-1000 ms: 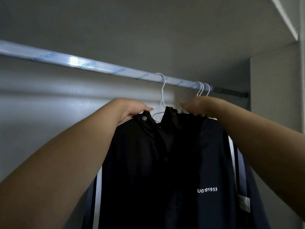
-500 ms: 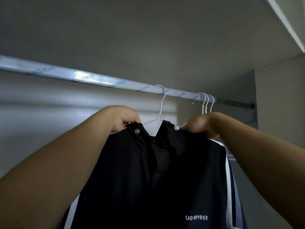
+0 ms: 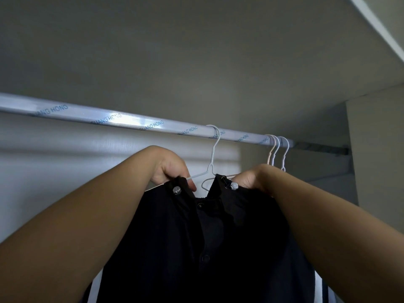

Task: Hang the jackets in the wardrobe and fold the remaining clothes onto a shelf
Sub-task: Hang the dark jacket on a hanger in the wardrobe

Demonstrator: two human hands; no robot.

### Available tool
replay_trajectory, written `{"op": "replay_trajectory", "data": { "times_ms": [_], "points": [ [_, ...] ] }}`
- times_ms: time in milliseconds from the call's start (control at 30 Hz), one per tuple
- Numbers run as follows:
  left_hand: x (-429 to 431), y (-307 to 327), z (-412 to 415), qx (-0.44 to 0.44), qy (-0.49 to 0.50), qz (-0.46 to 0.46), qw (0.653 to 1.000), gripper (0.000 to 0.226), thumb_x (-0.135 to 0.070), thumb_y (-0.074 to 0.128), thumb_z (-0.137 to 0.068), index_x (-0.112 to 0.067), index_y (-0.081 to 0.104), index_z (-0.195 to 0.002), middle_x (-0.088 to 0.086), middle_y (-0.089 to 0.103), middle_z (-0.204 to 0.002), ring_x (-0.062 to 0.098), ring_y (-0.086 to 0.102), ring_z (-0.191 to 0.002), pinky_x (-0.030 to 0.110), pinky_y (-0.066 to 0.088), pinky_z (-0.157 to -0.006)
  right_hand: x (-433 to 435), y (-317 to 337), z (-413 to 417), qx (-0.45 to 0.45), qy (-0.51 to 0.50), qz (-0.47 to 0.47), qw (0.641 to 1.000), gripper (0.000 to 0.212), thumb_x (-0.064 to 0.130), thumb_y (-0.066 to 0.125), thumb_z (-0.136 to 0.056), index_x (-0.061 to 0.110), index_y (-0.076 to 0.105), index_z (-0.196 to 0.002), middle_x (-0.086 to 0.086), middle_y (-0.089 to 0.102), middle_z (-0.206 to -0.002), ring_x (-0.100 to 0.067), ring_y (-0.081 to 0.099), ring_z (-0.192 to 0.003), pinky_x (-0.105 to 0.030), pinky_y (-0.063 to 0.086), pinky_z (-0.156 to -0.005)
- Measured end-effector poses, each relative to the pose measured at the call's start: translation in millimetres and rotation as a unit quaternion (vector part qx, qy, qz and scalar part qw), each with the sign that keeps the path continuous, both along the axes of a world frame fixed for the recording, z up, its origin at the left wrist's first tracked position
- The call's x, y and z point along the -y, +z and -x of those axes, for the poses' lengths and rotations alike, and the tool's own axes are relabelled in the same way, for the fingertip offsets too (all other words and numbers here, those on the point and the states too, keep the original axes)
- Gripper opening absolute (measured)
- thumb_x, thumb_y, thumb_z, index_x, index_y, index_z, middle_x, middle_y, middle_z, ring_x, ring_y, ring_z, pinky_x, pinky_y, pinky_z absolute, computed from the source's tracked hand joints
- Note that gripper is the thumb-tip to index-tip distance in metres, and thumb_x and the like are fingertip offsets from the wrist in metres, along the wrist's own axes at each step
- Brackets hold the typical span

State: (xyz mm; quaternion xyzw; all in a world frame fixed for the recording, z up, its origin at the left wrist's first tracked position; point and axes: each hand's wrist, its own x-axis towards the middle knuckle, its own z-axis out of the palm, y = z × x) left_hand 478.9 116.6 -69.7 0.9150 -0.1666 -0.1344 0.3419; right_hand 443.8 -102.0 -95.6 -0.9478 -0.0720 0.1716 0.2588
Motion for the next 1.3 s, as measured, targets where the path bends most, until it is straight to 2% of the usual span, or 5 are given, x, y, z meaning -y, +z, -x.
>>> {"op": "replay_trajectory", "data": {
  "times_ms": [300,567,800,1033,1300],
  "points": [
    [-2.0,-9.0,-16.6,0.056,0.107,0.167,0.978,0.032,0.016,0.036,-0.096,-0.007,0.059,-0.096,0.008,0.054,-0.090,0.021,0.058,-0.067,0.029,0.053,-0.047,18.9,1.5,-6.0,0.186,-0.100,0.023,0.977,0.011,0.011,0.065,-0.090,0.003,0.073,-0.090,-0.013,0.075,-0.079,-0.028,0.072,-0.066,-0.035,0.060,-0.065],
    [-11.7,-0.8,-13.9,-0.033,0.101,0.228,0.968,0.008,-0.007,0.064,-0.083,0.000,0.067,-0.086,0.017,0.070,-0.078,0.030,0.069,-0.063,0.036,0.059,-0.061,32.4,0.2,-6.8,0.276,-0.134,-0.439,0.845,0.027,-0.013,0.046,-0.094,0.001,0.065,-0.080,-0.015,0.065,-0.076,-0.023,0.064,-0.060,-0.033,0.057,-0.062],
    [-9.9,-2.9,-11.0,0.070,0.105,0.080,0.989,0.021,0.001,0.073,-0.086,0.005,0.071,-0.106,0.017,0.073,-0.080,0.028,0.070,-0.068,0.032,0.059,-0.059,32.7,9.1,-4.5,0.247,-0.211,-0.548,0.770,0.028,-0.001,0.035,-0.094,0.000,0.060,-0.105,-0.016,0.067,-0.093,-0.026,0.068,-0.076,-0.032,0.058,-0.063],
    [-13.3,0.4,-20.9,0.283,0.197,0.063,0.937,0.017,-0.002,0.080,-0.066,0.001,0.074,-0.081,0.014,0.066,-0.076,0.028,0.062,-0.061,0.028,0.048,-0.056,20.4,17.2,9.5,0.197,-0.178,-0.248,0.932,0.021,0.025,0.075,-0.085,0.007,0.077,-0.096,-0.010,0.076,-0.090,-0.026,0.070,-0.069,-0.034,0.060,-0.066],
    [-54.1,4.3,-41.2,0.352,0.309,0.026,0.883,0.007,-0.002,0.060,-0.081,0.000,0.066,-0.077,0.017,0.068,-0.069,0.030,0.067,-0.044,0.028,0.049,-0.036,34.6,29.3,10.3,0.208,-0.320,0.100,0.919,0.022,0.009,0.053,-0.100,-0.008,0.058,-0.113,-0.021,0.067,-0.113,-0.032,0.072,-0.088,-0.041,0.060,-0.084]
  ]
}}
